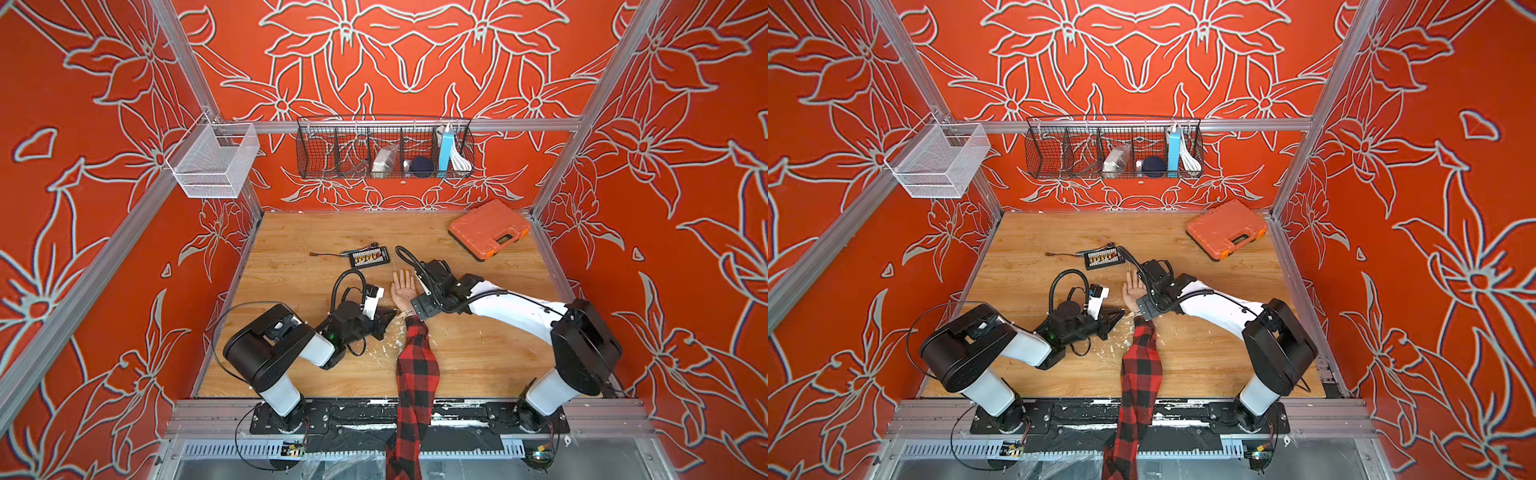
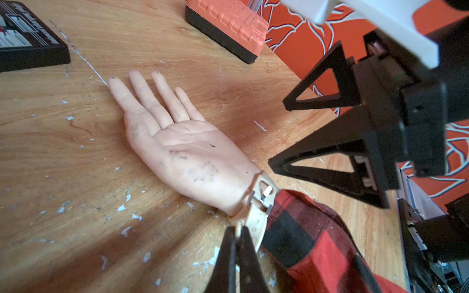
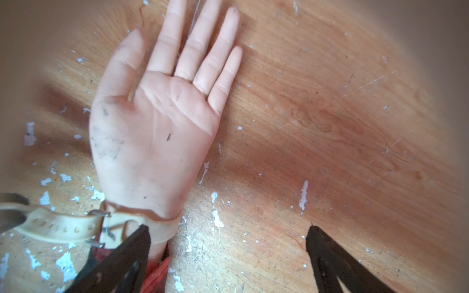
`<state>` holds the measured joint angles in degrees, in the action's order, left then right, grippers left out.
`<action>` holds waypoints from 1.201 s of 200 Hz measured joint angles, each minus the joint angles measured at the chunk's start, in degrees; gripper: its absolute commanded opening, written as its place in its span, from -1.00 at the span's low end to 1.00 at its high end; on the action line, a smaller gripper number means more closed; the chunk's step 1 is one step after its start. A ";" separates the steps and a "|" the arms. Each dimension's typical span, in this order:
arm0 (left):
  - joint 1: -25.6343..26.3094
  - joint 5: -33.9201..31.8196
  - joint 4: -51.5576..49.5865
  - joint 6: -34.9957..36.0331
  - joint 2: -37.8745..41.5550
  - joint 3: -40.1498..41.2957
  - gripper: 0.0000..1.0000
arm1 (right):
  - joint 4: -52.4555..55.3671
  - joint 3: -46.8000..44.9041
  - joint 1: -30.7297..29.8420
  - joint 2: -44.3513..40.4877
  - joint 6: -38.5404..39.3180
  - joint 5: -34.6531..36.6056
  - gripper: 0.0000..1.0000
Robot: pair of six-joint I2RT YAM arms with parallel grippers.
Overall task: Take off the watch
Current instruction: Untie the watch from the hand.
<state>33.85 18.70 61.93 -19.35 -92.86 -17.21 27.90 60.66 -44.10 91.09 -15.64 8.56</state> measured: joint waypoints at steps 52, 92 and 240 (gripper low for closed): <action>0.02 0.74 -11.04 1.81 6.73 -6.10 -0.94 | -1.64 -1.42 1.53 -5.29 0.74 -2.29 0.96; 0.07 2.97 -20.59 3.13 7.30 -13.46 -0.28 | -1.95 -3.15 4.09 -7.15 0.50 -3.74 0.96; -12.37 -3.82 -47.67 -3.93 11.37 -18.53 -0.17 | 4.96 7.43 -1.01 -4.61 1.79 -8.15 0.92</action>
<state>21.47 14.87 14.26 -23.29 -81.49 -35.75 32.86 68.10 -45.10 86.48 -13.85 0.40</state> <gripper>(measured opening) 0.422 0.953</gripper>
